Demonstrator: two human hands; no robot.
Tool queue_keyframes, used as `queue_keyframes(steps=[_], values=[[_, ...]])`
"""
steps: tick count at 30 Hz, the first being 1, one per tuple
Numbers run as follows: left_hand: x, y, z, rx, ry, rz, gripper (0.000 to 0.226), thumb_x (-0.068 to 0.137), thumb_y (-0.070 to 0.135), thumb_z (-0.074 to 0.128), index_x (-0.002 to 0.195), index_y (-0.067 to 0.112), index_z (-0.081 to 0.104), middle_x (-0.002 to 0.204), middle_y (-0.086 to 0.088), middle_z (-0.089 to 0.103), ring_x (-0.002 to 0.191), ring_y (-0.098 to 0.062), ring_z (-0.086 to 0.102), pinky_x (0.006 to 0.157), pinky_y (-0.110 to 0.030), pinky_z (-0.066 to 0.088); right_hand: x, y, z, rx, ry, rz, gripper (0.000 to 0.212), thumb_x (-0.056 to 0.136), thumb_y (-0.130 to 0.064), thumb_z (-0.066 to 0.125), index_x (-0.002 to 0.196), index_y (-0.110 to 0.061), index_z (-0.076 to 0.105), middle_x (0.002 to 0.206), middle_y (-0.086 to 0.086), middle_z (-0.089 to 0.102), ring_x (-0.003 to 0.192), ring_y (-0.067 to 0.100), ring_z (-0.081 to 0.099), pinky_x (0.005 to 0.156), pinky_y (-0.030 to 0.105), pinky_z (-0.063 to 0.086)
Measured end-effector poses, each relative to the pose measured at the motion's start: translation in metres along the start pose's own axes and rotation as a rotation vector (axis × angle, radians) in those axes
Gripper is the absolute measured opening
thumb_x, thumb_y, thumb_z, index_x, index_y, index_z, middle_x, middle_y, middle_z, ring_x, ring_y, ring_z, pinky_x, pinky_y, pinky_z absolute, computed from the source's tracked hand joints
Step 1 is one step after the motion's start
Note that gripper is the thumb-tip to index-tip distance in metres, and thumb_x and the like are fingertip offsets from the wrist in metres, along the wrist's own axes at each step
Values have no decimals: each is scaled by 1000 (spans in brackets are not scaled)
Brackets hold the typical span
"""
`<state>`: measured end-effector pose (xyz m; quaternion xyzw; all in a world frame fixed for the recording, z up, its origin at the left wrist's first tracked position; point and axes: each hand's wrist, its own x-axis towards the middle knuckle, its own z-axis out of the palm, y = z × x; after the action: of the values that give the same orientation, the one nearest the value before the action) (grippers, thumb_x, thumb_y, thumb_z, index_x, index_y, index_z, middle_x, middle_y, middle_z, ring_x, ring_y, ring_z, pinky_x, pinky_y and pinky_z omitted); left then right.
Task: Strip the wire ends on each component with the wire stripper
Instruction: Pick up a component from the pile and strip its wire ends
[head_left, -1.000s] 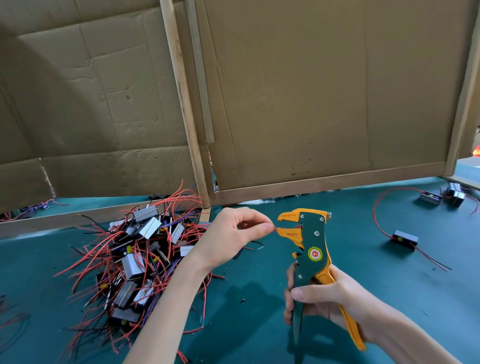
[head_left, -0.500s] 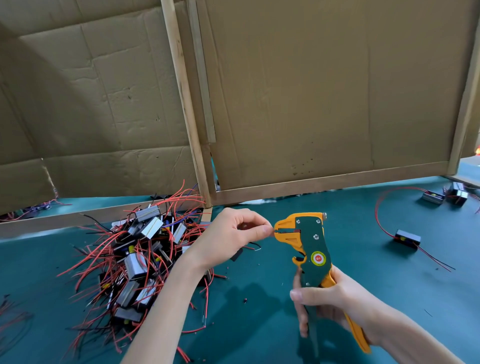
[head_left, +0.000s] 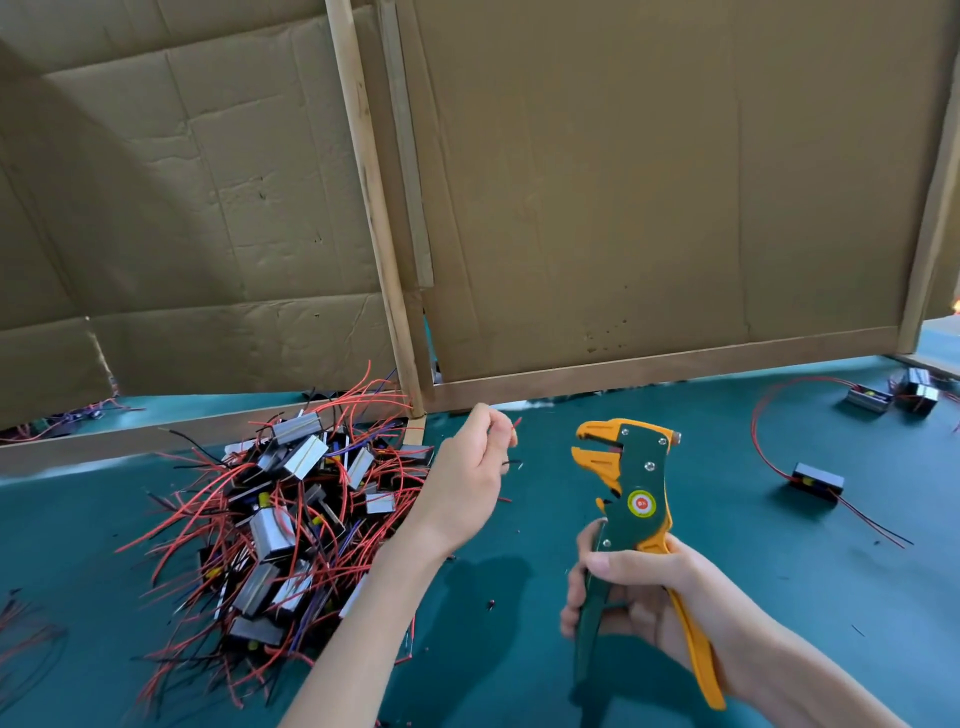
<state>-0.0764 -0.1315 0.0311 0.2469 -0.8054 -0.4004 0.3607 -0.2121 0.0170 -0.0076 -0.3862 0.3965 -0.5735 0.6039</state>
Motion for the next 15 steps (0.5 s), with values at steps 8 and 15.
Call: queue_keyframes(steps=[8, 15], values=[[-1, 6, -1, -9, -52, 14, 16, 100, 25, 48, 88, 22, 57, 62, 21, 51, 58, 1, 42, 62, -16, 35, 2, 1, -6, -15, -2, 12, 33, 62, -21, 89, 79, -6, 64, 81, 28, 63, 79, 44, 64, 78, 52, 53], [0, 10, -3, -233, -21, 6, 12, 95, 14, 56, 88, 18, 65, 66, 12, 61, 59, -6, 44, 59, -15, 40, -1, -3, -2, -1, 30, 19, 37, 56, -21, 91, 78, -5, 66, 81, 29, 62, 77, 44, 64, 76, 51, 54]])
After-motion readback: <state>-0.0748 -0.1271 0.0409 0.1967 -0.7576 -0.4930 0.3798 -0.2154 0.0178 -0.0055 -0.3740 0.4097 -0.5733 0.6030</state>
